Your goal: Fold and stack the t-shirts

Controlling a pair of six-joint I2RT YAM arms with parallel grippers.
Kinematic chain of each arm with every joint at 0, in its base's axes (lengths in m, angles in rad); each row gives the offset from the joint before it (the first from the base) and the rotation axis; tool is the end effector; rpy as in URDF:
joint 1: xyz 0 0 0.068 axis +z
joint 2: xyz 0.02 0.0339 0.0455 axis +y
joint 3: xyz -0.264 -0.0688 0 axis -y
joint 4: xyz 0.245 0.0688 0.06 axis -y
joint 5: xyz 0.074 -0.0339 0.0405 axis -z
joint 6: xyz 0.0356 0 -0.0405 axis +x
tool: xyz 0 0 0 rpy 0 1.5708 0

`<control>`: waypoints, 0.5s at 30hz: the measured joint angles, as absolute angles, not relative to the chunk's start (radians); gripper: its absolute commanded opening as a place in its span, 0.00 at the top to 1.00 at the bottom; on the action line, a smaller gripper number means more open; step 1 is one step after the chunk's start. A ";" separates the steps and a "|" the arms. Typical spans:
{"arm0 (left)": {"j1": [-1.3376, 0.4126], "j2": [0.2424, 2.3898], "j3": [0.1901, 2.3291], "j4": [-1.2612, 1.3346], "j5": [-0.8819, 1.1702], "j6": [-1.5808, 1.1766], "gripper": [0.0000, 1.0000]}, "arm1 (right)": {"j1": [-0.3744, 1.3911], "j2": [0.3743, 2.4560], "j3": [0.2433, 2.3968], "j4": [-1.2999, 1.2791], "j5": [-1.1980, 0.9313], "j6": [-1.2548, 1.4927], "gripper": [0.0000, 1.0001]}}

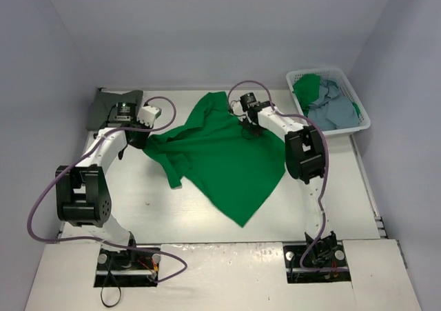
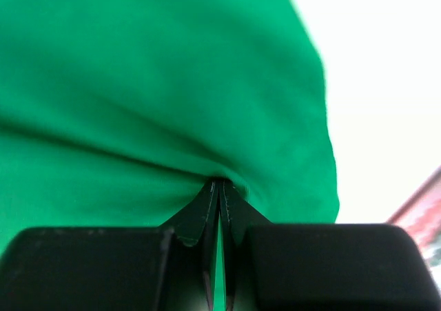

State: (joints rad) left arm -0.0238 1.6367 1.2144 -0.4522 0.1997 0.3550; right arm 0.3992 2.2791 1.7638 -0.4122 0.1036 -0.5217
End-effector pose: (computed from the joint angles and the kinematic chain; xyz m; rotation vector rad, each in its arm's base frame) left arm 0.3550 -0.0155 0.2477 0.5426 2.3626 -0.0944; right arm 0.4622 0.1910 0.1579 -1.0721 2.2587 -0.1804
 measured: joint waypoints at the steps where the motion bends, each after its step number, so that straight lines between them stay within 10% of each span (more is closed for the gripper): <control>1: -0.024 1.610 1.193 -0.461 0.217 0.349 1.00 | 0.393 2.315 1.822 -0.416 0.125 -0.522 0.99; 8: -0.024 1.482 1.132 -0.533 0.313 0.298 1.00 | 0.392 2.458 2.059 -0.409 0.139 -0.482 0.91; 15: -0.023 1.436 1.115 -0.566 0.382 0.249 1.00 | 0.383 2.421 2.033 -0.390 -0.008 -0.398 0.56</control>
